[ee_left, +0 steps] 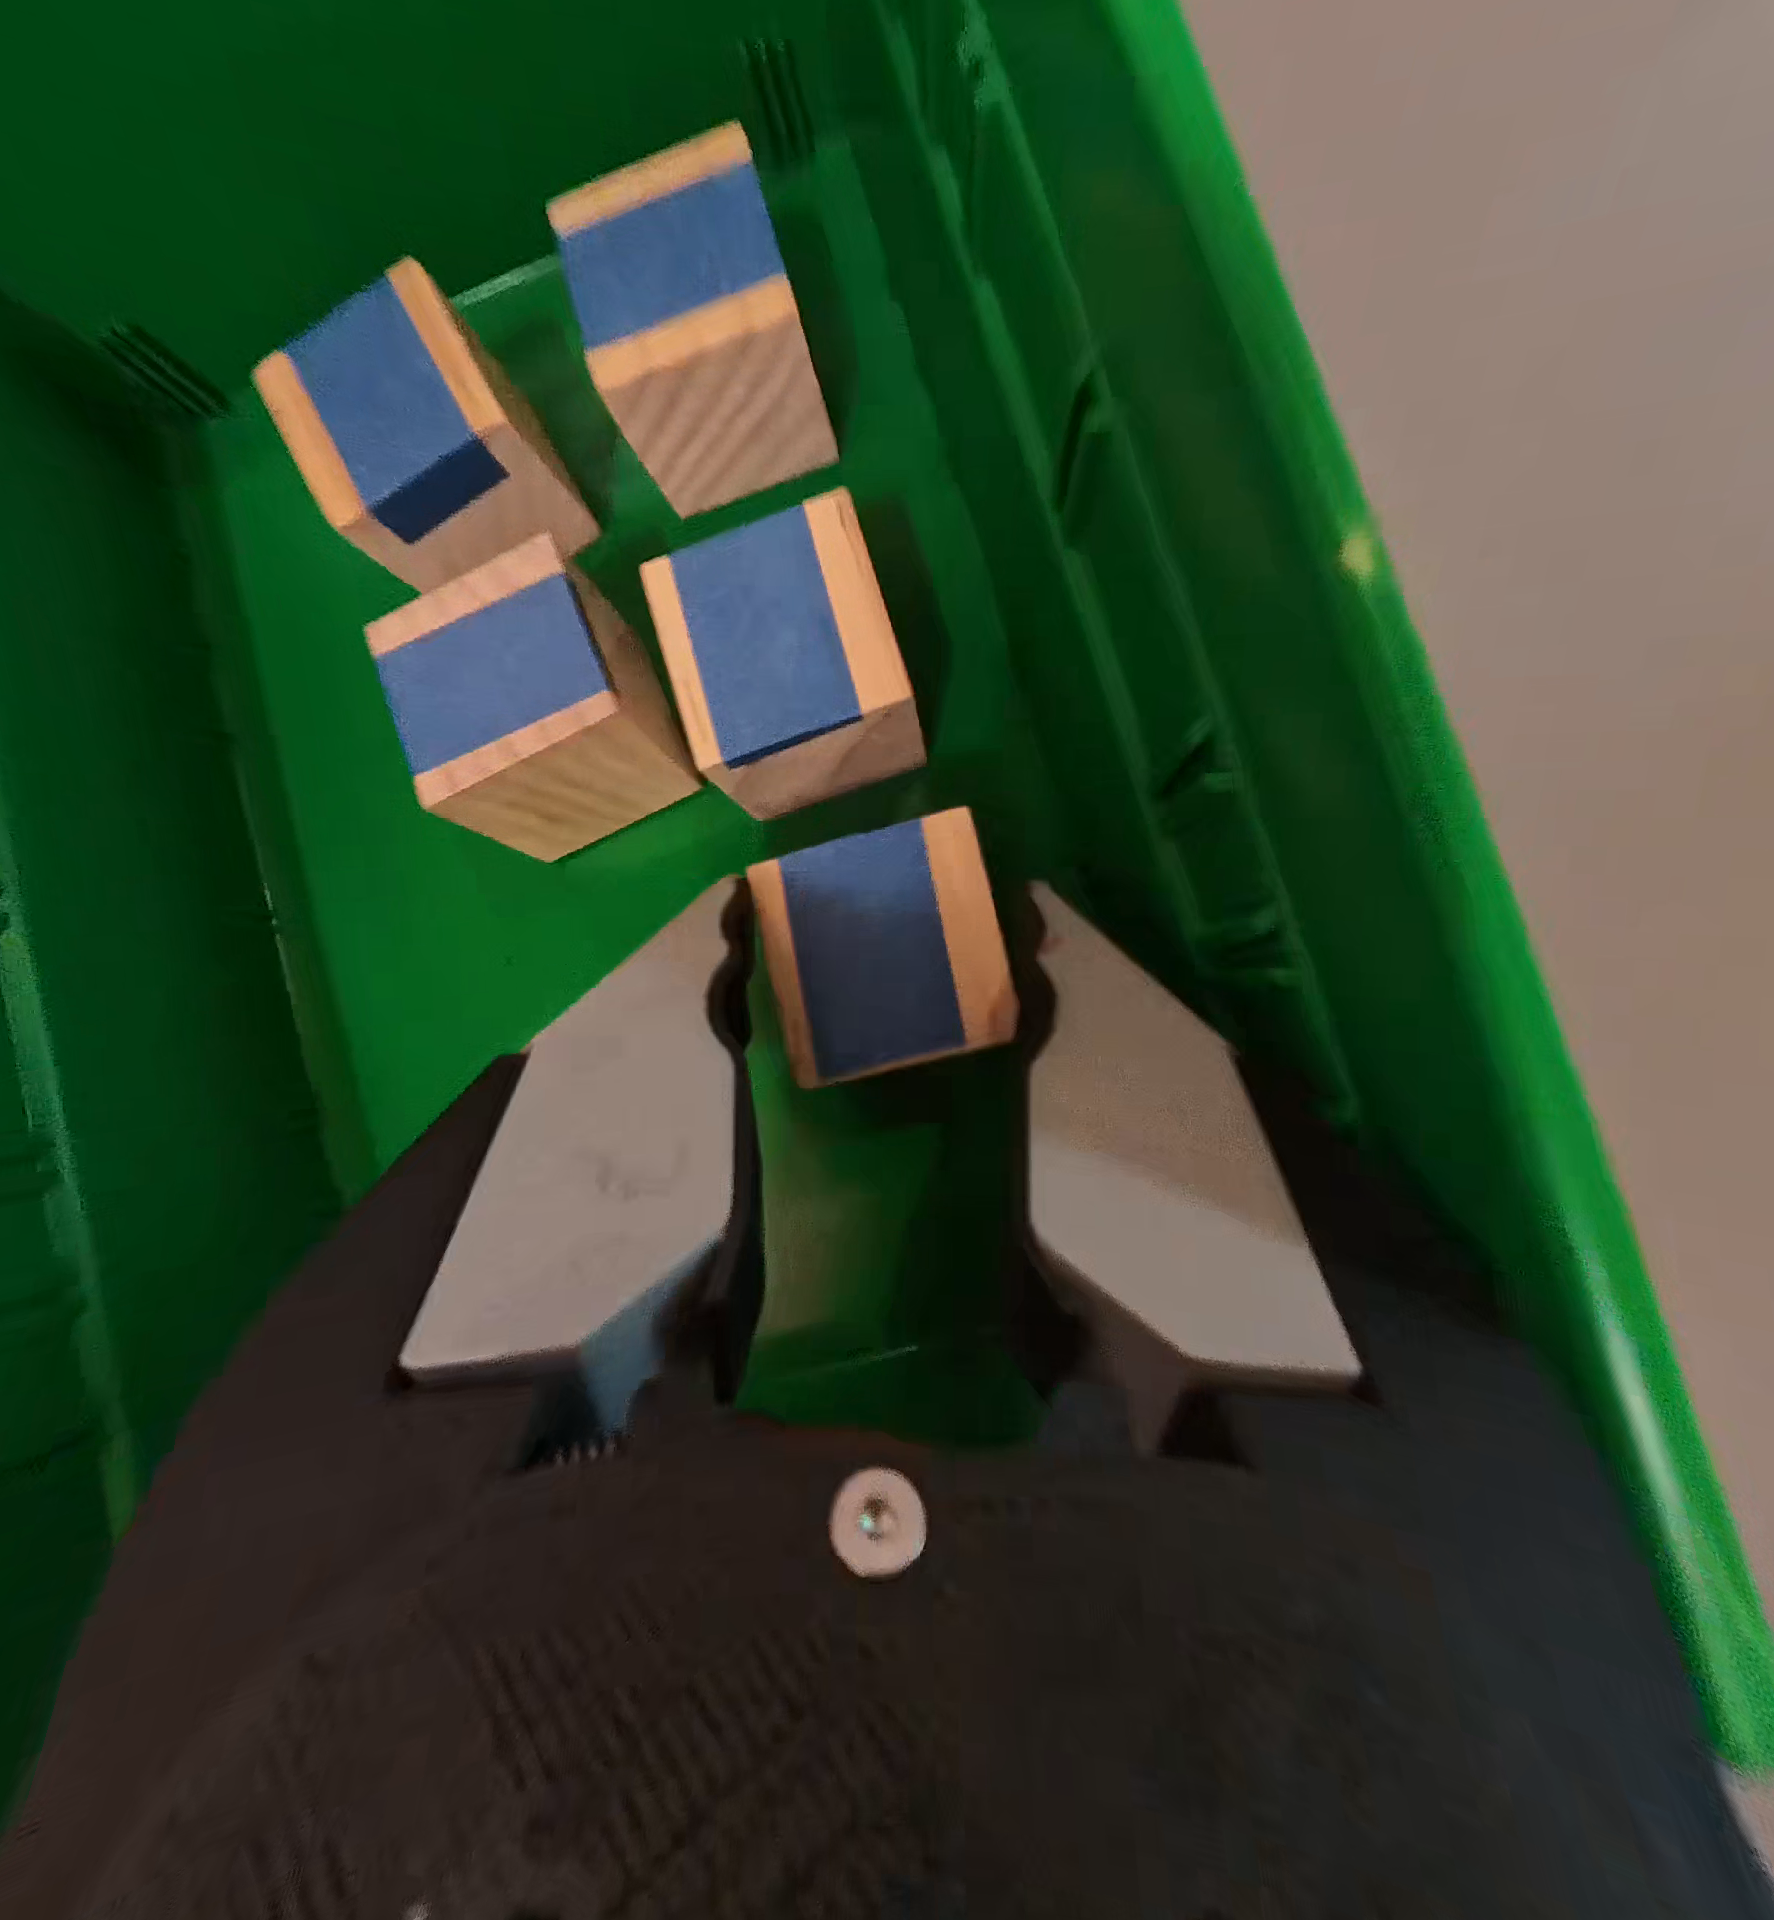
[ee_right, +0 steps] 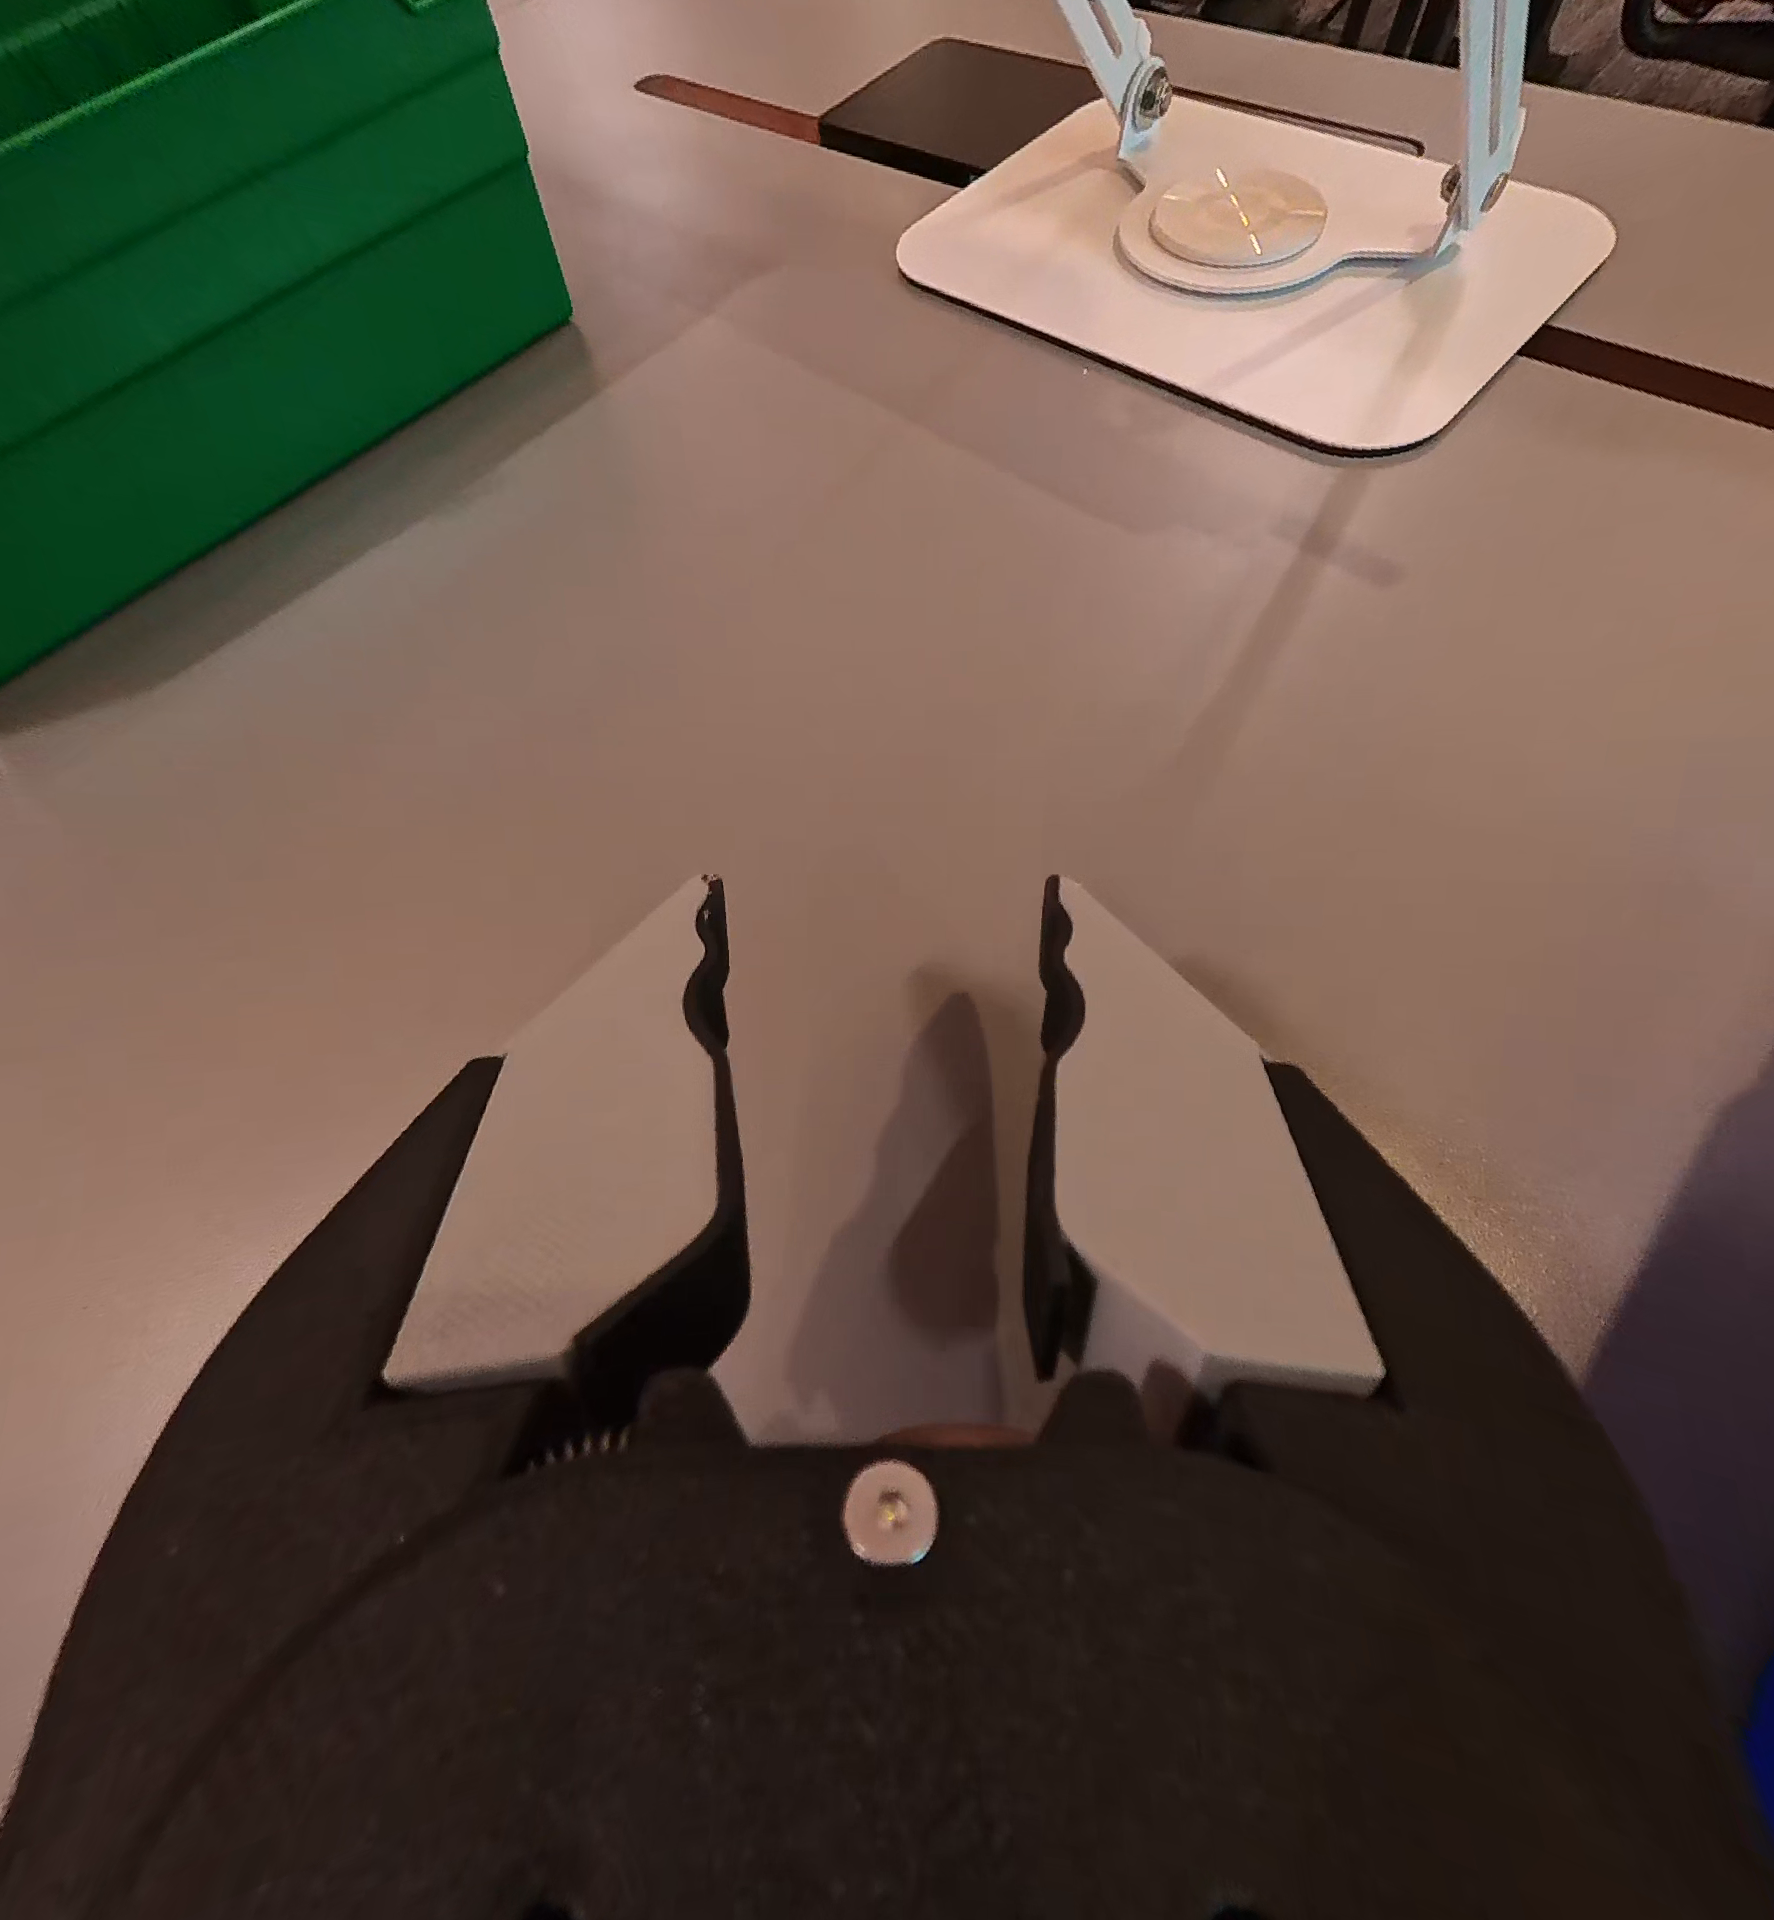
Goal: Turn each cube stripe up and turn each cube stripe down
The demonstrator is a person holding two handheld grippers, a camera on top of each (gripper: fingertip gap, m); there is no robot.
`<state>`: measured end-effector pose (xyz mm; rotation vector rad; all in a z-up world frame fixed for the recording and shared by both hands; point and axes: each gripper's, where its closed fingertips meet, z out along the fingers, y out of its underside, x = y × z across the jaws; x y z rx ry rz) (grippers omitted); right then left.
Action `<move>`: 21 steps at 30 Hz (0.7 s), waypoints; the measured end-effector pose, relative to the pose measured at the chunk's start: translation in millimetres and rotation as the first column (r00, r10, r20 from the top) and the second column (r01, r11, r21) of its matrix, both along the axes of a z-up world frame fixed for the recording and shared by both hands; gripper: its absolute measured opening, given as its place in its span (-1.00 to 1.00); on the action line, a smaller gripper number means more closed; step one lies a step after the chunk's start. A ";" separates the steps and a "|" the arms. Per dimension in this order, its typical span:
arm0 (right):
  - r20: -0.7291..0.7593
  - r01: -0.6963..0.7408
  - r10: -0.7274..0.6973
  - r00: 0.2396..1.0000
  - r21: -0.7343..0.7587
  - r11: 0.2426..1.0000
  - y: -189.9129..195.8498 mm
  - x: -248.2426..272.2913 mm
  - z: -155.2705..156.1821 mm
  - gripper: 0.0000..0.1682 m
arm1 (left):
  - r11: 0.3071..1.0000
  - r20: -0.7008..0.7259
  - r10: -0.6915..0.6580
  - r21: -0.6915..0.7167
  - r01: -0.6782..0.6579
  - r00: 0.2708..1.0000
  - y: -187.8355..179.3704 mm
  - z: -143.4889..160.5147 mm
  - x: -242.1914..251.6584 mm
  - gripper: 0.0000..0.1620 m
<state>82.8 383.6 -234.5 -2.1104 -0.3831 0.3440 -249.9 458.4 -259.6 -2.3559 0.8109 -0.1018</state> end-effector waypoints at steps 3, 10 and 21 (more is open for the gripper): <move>-0.015 0.000 0.000 1.000 0.003 1.000 -0.7 0.5 2.7 -0.32 | 1.000 -0.116 -0.017 -0.002 0.016 0.993 3.8 -6.4 -2.0 -0.43; -0.050 -0.059 0.059 0.997 0.008 0.998 -5.1 -12.6 7.9 -0.33 | 0.963 0.005 -0.051 0.265 0.048 0.999 9.5 68.2 2.8 -0.43; -0.775 -0.657 0.525 0.352 0.195 0.728 -86.4 -104.2 93.0 -0.20 | 0.382 0.027 -0.811 0.781 0.494 0.584 -145.7 180.8 176.6 -0.44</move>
